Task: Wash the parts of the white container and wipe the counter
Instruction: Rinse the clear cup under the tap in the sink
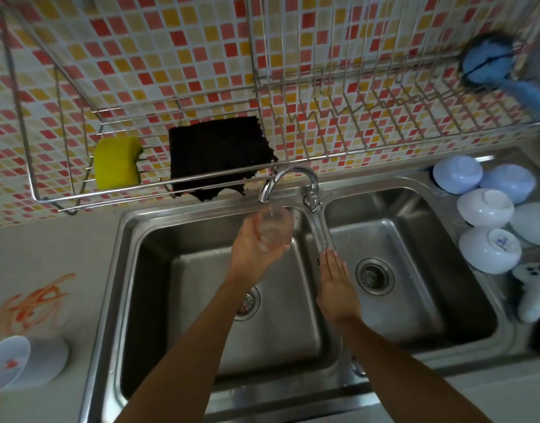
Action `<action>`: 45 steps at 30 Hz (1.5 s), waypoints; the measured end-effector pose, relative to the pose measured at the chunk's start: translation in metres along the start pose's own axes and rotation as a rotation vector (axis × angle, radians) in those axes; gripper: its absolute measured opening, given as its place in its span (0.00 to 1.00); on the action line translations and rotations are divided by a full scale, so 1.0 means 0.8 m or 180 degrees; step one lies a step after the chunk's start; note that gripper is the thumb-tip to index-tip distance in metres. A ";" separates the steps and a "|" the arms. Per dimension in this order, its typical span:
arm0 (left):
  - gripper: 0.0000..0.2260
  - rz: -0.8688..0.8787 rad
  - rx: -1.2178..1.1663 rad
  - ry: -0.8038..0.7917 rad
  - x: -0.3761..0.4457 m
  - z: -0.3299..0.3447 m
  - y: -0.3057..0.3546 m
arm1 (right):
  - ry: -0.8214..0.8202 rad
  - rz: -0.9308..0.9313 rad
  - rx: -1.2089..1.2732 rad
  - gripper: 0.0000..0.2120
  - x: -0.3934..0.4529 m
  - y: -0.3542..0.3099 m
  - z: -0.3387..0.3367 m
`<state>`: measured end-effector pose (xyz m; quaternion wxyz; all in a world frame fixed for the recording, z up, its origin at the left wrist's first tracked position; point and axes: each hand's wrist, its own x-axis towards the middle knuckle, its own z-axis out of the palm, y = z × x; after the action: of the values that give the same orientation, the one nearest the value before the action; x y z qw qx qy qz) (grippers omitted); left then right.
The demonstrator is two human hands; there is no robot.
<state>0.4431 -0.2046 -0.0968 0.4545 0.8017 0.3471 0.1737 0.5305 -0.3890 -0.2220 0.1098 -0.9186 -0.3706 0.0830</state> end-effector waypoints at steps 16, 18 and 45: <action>0.35 -0.0385 0.1263 -0.0282 -0.040 0.013 -0.094 | 0.0107 0.0000 -0.0077 0.33 0.001 -0.002 -0.001; 0.34 -0.0588 0.1388 -0.0372 -0.041 0.012 -0.099 | 0.0136 0.0009 -0.0056 0.33 0.001 -0.002 -0.001; 0.27 0.0797 0.4164 -0.0489 -0.060 -0.009 -0.119 | 0.0376 0.0005 0.0057 0.31 0.001 -0.002 0.004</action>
<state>0.3673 -0.2016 -0.1717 -0.1253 0.9564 0.2520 -0.0786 0.5295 -0.3872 -0.2245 0.1396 -0.9211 -0.3620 0.0320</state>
